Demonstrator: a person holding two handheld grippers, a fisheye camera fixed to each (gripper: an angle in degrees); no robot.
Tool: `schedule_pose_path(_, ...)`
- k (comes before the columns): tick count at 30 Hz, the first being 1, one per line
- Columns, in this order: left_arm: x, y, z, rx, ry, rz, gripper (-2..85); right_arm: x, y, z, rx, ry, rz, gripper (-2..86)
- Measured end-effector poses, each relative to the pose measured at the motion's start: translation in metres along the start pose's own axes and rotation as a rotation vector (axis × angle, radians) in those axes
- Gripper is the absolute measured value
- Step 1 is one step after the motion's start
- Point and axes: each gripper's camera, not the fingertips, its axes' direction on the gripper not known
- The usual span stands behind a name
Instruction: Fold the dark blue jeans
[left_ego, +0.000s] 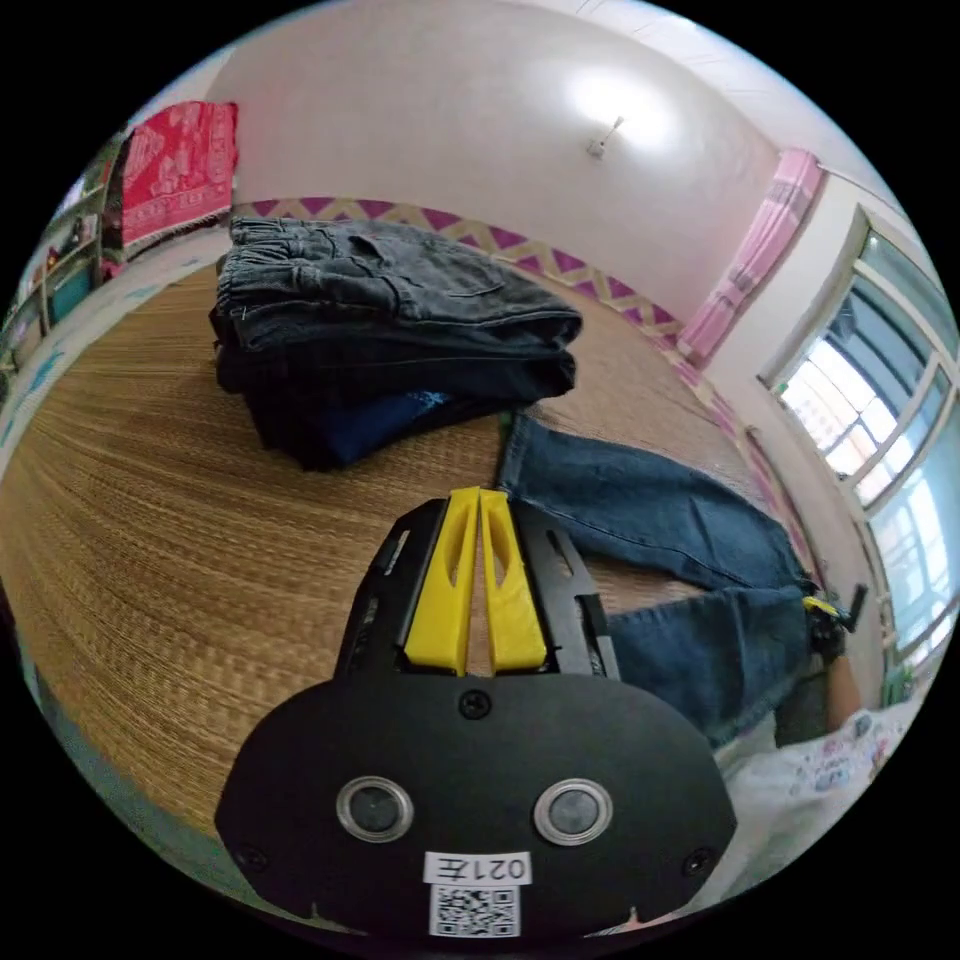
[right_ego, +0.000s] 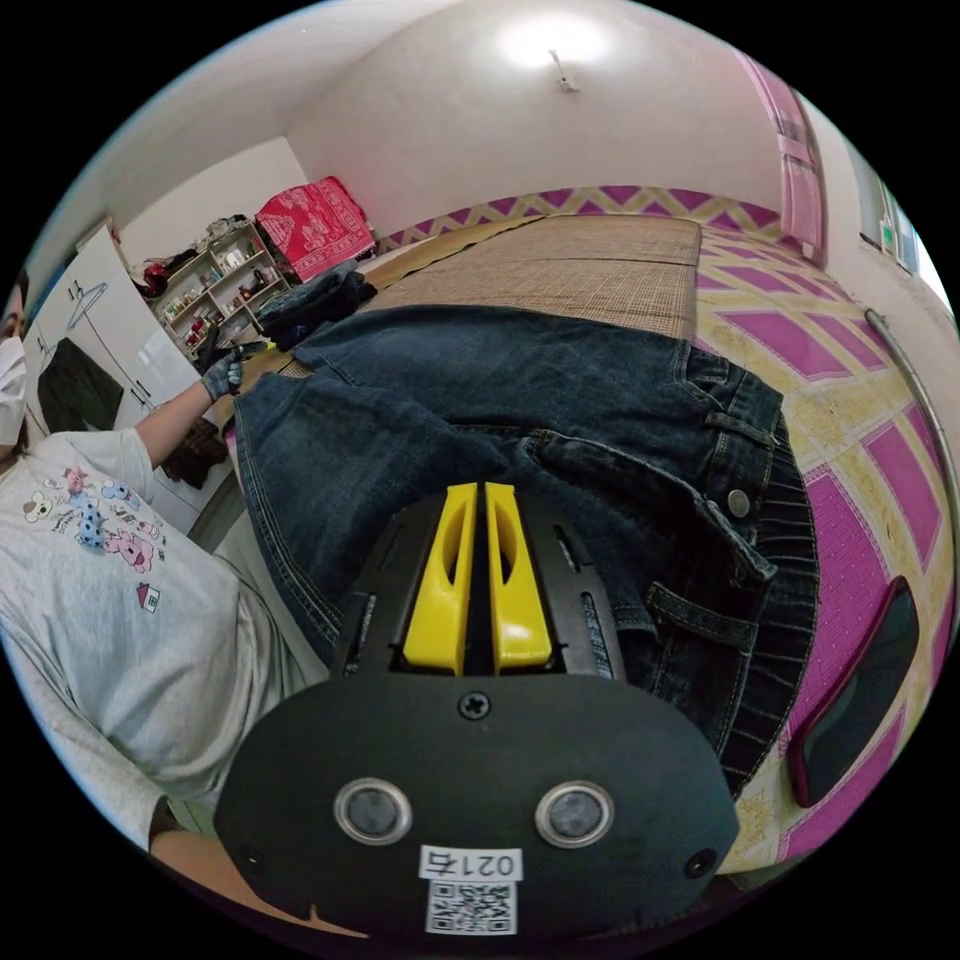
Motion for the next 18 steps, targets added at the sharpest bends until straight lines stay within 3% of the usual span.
schedule_pose_path(3,0.015,0.033,-0.026,-0.049,0.087,0.046,-0.1,-0.002,0.002,-0.002,0.016,-0.003,-0.001,0.4)
schedule_pose_path(10,0.023,0.118,-0.055,-0.104,0.040,-0.098,8.6,-0.010,0.011,-0.015,0.100,0.022,0.003,0.9)
schedule_pose_path(15,0.026,0.132,-0.057,-0.133,-0.029,-0.116,2.8,-0.019,0.026,-0.027,0.164,0.024,0.040,2.2)
schedule_pose_path(18,0.035,0.129,-0.100,0.058,0.076,-0.073,-0.4,-0.030,0.030,-0.031,0.143,0.048,0.034,2.9)
